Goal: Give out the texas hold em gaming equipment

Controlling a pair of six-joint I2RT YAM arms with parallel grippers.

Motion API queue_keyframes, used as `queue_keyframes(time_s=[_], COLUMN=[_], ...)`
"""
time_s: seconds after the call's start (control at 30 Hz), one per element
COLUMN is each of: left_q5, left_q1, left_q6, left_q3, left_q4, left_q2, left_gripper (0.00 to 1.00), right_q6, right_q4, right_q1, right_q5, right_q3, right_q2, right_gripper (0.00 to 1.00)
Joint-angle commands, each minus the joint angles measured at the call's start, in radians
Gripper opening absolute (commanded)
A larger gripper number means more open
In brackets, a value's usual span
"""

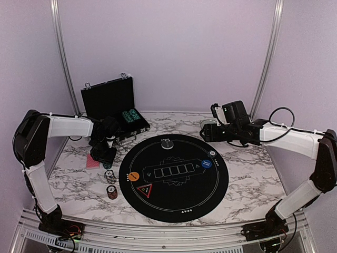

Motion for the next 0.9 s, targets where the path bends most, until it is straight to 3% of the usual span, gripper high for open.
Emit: queue_keyframes(time_s=[0.0,0.4,0.87], left_q5=[-0.005,-0.005,-0.01], left_q1=[-0.004,-0.003,-0.003], left_q6=[0.008,0.009,0.012], left_q3=[-0.003,0.0,0.023], left_q4=[-0.009,-0.01,-0.034], left_q2=[0.002,-0.009,-0.036], left_gripper=[0.47,0.38,0.36], right_q6=[0.01,0.012,0.011], right_q4=[-0.001,-0.002,0.0], right_q1=[0.011,0.011,0.01], right_q5=[0.002,0.003,0.005], right_q3=[0.036,0.032,0.03], right_q2=[0.006,0.005,0.005], right_gripper=[0.74,0.74,0.74])
